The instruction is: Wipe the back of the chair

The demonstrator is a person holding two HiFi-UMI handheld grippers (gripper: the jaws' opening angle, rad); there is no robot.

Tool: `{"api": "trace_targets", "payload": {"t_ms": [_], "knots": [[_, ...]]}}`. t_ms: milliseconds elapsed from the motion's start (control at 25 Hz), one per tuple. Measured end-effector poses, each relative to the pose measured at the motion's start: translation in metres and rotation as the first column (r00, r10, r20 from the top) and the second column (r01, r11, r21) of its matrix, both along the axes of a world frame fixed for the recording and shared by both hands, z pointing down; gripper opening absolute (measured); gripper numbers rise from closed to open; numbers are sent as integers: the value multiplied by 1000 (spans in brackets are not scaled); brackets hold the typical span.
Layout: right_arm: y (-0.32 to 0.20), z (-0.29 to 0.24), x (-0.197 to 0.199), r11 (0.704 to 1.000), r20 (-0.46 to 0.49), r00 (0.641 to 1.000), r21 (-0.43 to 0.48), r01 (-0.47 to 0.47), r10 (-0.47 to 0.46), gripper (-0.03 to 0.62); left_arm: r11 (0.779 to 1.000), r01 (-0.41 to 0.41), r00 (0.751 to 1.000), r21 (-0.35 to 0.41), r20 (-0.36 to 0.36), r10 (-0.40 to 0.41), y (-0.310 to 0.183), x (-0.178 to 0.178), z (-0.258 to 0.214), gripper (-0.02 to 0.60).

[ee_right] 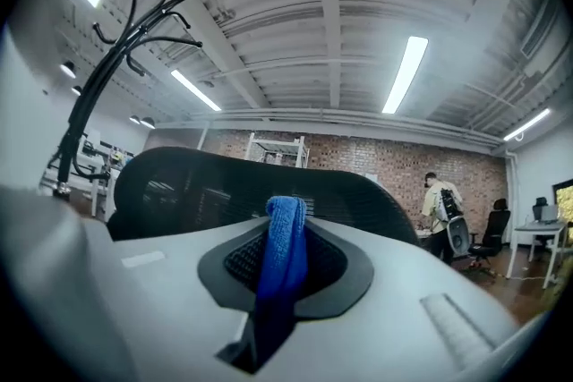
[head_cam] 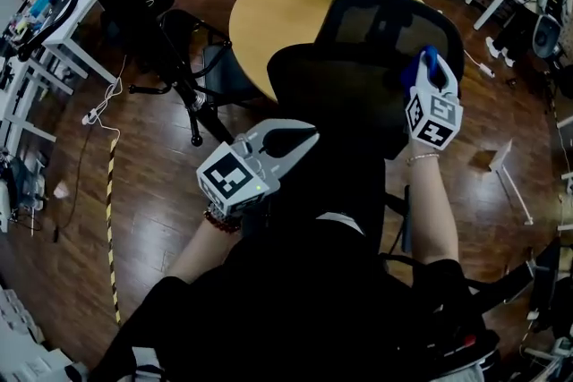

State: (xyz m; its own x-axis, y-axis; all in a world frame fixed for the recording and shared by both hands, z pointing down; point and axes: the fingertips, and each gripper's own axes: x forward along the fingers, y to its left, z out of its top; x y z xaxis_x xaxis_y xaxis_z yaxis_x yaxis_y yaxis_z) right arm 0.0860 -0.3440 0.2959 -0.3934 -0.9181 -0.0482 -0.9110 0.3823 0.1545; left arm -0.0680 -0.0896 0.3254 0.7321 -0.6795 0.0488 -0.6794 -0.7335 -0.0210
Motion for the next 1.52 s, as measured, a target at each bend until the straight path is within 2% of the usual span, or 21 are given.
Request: {"api": "trace_targets", "payload": {"t_ms": [200, 360, 480, 600, 760, 1080, 1240, 1320, 1440, 1480, 1520], "knots": [[2, 10, -32, 997, 50, 996, -4, 75, -75, 35, 993, -87, 996, 83, 44, 83, 3, 18, -16, 6], [11, 13, -78, 982, 42, 981, 18, 187, -187, 35, 994, -59, 998, 87, -25, 61, 1, 12, -21, 6], [19, 11, -103, 978, 27, 978, 18, 206, -206, 34, 995, -54, 996, 88, -68, 60, 8, 12, -28, 6], [23, 7, -112, 979, 63, 977, 15, 202, -203, 34, 996, -46, 996, 82, -67, 52, 13, 13, -35, 6], [32, 10, -141, 961, 82, 958, 3, 276, -276, 34, 997, -27, 998, 71, -60, 31, 13, 6, -33, 6], [65, -1, -197, 900, 102, 895, -2, 436, -434, 34, 998, -8, 999, 63, -36, 11, 9, 12, -33, 6], [81, 0, -208, 871, 98, 868, -14, 491, -487, 34, 999, 13, 998, 52, -65, -9, 13, 10, -30, 6], [91, 0, -216, 838, 76, 836, -15, 545, -543, 34, 998, 11, 998, 58, -63, -7, 13, 12, -31, 6], [122, 3, -223, 744, 1, 744, 9, 668, -668, 34, 997, 1, 998, 74, -63, 3, 12, 18, -34, 6], [130, 5, -215, 734, -20, 735, 32, 678, -678, 35, 997, 2, 998, 76, -66, 3, 13, 19, -34, 6], [133, 7, -199, 744, -29, 746, 58, 665, -665, 35, 997, 7, 998, 74, -70, -2, 14, 18, -34, 6]]}}
